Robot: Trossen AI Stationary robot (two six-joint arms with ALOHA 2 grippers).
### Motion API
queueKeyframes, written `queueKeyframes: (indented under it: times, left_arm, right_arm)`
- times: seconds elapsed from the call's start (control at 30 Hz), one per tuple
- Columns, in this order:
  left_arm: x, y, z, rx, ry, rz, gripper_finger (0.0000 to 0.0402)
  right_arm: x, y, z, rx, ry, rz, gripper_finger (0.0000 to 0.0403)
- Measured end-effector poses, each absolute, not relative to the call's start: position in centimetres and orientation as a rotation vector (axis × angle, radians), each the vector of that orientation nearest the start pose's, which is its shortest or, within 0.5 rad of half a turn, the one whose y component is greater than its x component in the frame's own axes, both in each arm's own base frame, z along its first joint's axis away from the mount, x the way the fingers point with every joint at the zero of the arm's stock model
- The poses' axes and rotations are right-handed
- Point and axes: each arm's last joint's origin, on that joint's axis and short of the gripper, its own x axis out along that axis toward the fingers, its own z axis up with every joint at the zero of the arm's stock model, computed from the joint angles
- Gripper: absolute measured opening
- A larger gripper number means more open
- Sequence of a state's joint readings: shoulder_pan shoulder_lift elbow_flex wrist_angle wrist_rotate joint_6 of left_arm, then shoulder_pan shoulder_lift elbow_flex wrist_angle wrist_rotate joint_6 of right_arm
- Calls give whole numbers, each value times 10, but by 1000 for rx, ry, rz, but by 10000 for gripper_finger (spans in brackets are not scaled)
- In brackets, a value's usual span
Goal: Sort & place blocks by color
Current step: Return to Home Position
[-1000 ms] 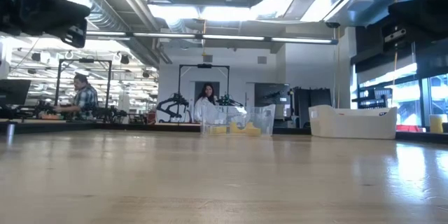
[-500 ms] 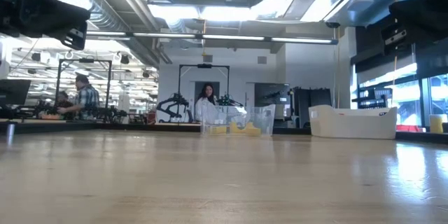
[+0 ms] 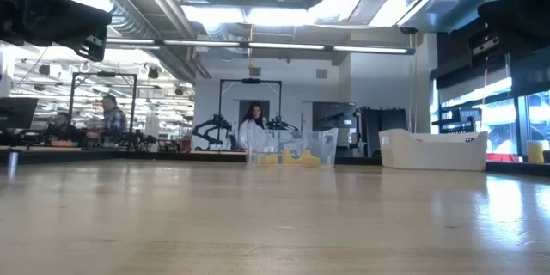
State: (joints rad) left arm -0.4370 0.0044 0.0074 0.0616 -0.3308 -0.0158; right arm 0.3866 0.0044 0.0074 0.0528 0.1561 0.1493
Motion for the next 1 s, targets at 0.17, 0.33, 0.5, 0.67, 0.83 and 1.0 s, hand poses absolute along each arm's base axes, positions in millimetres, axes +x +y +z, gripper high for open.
queueKeyframes:
  times: [0.17, 0.33, 0.5, 0.67, 0.83, 1.0]
  left_arm:
    - [91, -32, 172, -40, -59, -106, 6]
    - [91, -32, 172, -40, -59, -106, 1]
    - [91, -32, 172, -40, -59, -106, 10]
    - [91, -32, 172, -40, -59, -106, 19]
    - [91, -32, 171, -39, -58, -106, 20]
    - [91, -32, 171, -39, -58, -106, 12]
  right_arm:
    - [92, 32, 171, 164, -37, 234, 12]
    - [92, 32, 171, 164, -37, 234, 12]
    - [92, 32, 171, 164, -37, 234, 12]
    - [92, 32, 171, 164, -37, 234, 12]
    - [92, 32, 171, 164, -37, 234, 12]
    - [92, 32, 171, 164, -37, 234, 12]
